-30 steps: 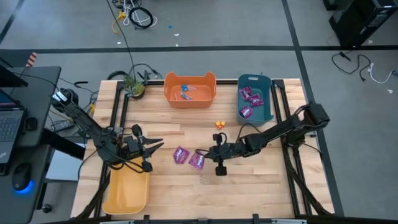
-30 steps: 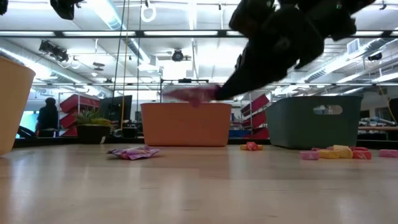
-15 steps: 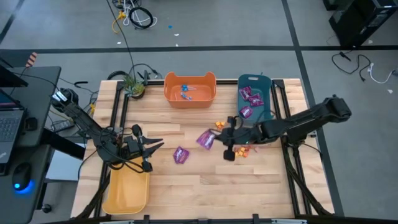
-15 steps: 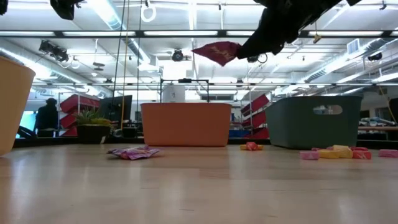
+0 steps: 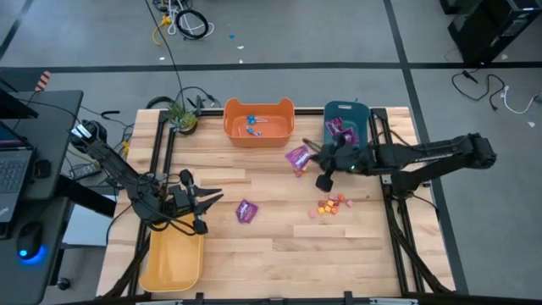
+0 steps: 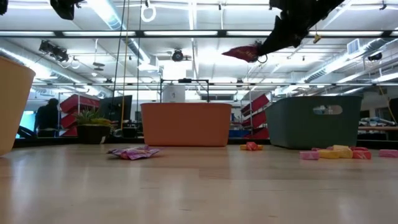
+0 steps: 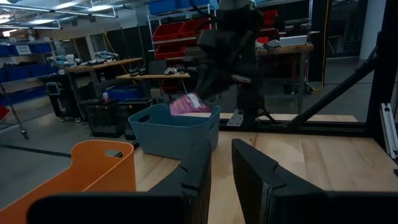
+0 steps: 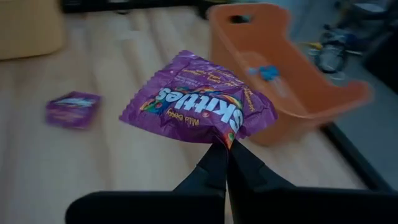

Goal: Sort candy
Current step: Put the right purple candy into the blue bin

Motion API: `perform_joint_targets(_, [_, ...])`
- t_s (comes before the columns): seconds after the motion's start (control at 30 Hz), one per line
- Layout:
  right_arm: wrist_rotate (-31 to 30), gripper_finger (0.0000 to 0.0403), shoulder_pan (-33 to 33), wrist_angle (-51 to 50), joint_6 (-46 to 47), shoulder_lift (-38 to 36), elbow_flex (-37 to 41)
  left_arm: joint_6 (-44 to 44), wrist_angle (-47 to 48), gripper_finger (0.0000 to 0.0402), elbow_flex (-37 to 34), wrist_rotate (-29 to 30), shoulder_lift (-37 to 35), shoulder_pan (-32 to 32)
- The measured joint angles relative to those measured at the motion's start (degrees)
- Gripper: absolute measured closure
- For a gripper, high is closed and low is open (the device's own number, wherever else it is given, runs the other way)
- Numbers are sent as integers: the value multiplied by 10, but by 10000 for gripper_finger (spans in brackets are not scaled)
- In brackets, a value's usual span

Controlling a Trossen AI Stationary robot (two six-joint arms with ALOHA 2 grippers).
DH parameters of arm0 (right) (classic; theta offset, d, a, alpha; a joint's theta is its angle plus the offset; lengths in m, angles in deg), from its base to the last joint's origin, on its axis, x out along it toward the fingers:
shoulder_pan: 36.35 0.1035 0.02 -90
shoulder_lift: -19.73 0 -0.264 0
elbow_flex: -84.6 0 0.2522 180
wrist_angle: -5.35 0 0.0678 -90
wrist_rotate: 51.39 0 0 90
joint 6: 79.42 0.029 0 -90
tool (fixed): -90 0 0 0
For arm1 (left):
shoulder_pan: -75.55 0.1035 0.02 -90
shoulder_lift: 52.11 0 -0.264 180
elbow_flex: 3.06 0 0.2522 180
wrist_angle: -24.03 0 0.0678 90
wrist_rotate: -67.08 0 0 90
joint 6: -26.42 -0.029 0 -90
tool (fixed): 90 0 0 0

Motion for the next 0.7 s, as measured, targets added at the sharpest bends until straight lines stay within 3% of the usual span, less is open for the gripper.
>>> perform_joint_targets(0.7, [-12, 403, -186, 7, 45, -225, 166, -1, 0, 335, 0, 0, 0, 0])
